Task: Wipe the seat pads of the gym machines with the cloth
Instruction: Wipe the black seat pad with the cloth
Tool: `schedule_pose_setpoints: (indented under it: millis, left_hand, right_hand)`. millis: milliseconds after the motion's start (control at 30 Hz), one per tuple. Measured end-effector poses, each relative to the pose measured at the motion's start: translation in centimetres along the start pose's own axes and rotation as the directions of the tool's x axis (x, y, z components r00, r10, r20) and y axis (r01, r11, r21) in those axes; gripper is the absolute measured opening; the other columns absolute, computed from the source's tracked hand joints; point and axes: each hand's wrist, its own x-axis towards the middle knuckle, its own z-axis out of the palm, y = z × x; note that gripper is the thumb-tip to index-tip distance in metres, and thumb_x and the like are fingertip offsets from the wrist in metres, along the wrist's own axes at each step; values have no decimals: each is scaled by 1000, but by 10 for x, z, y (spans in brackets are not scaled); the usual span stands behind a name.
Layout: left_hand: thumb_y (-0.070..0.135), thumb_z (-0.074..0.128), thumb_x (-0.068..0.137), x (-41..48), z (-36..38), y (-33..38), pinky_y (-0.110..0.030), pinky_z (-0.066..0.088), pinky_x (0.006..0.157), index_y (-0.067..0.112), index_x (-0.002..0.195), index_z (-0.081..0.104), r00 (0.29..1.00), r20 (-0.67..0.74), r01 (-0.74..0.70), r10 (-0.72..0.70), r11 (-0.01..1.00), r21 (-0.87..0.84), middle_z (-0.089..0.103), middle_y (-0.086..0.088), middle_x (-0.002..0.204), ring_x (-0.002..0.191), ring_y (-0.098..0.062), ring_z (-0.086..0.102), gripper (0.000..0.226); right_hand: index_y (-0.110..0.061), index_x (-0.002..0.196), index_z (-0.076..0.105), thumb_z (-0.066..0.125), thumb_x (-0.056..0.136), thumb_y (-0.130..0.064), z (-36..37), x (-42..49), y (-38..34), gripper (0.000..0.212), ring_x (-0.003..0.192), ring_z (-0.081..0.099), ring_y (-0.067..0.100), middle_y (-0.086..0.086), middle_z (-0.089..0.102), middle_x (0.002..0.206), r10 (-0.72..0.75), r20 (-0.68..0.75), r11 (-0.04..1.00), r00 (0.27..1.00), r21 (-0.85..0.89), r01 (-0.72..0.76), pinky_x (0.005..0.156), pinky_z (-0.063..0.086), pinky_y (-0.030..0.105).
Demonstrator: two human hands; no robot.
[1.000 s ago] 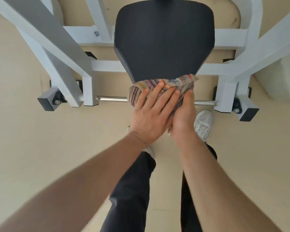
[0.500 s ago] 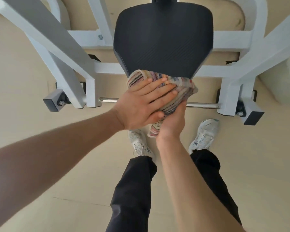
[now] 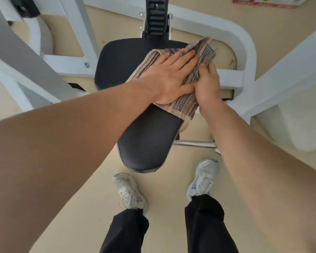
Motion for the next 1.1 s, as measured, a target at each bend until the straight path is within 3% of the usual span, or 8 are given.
schedule_pose_setpoints:
  millis: [133, 300, 567, 667, 767, 967, 1033, 1100]
  left_hand:
    - [62, 20, 100, 35, -8, -25, -42, 2, 126, 17, 162, 4, 998, -57, 21, -23, 999, -37, 4, -3, 170, 156, -20, 3, 78]
    - [51, 29, 102, 33, -15, -69, -46, 32, 113, 17, 149, 35, 968, -173, 163, -183, 979, -126, 47, -10, 146, 132, -29, 44, 58]
    - [54, 24, 100, -13, -4, -113, -48, 30, 115, 14, 149, 34, 887, -98, 438, -451, 889, -132, 43, -13, 147, 135, -33, 40, 64]
    - [53, 15, 101, -9, -6, -81, -51, 16, 122, 12, 157, 18, 872, -68, 479, -485, 873, -90, 23, -13, 163, 150, -35, 22, 70]
    - [55, 14, 102, -24, -1, -38, -49, 3, 126, 16, 161, 5, 954, -78, 280, -288, 954, -103, 5, -6, 170, 156, -28, 2, 71]
    - [48, 43, 94, -109, 2, 44, -44, 37, 112, 15, 137, 48, 954, -143, 237, -264, 954, -184, 51, -7, 140, 130, -30, 45, 54]
    - [51, 58, 88, -145, -19, 61, -43, 42, 105, 16, 130, 48, 973, 7, 231, -232, 965, -122, 50, -6, 135, 121, -29, 48, 55]
    - [42, 60, 91, -178, -48, 69, -43, 46, 97, 16, 131, 46, 964, 153, 241, -218, 958, -157, 51, -5, 132, 119, -28, 49, 49]
  right_hand:
    - [-25, 130, 56, 33, 104, -33, 0, 51, -33, 36, 112, 60, 18, -2, 64, 119, -82, 188, 932, 979, -333, 141, 104, 46, 39]
    - [-26, 104, 62, 24, 102, -38, 48, 67, -75, 40, 102, 57, 26, 3, 64, 107, -114, 286, 490, 951, -817, 304, 86, 42, 43]
    - [-25, 134, 55, 17, 106, -42, 104, 35, -68, 50, 128, 40, 30, 3, 52, 139, -310, 423, 320, 851, -797, 513, 114, 26, 51]
    - [-28, 139, 50, 18, 105, -45, 78, 39, -66, 51, 131, 41, 30, 1, 50, 144, -282, 442, 292, 852, -806, 515, 115, 27, 53]
    - [-24, 144, 47, 26, 104, -42, 37, 30, -53, 48, 133, 41, 31, 0, 48, 149, -280, 313, 320, 908, -861, 396, 110, 35, 51]
    - [-23, 150, 47, 40, 106, -31, 11, -79, -32, 45, 149, 32, 30, 0, 43, 158, -221, 279, 423, 934, -836, 350, 119, 33, 44]
    - [-29, 140, 58, 44, 105, -30, -3, -119, -38, 38, 137, 48, 28, -1, 59, 144, -123, 328, 501, 937, -794, 343, 109, 44, 40]
    - [-28, 106, 72, 51, 100, -27, -24, -155, -52, 22, 105, 66, 28, -1, 74, 105, -40, 343, 626, 939, -724, 291, 84, 53, 37]
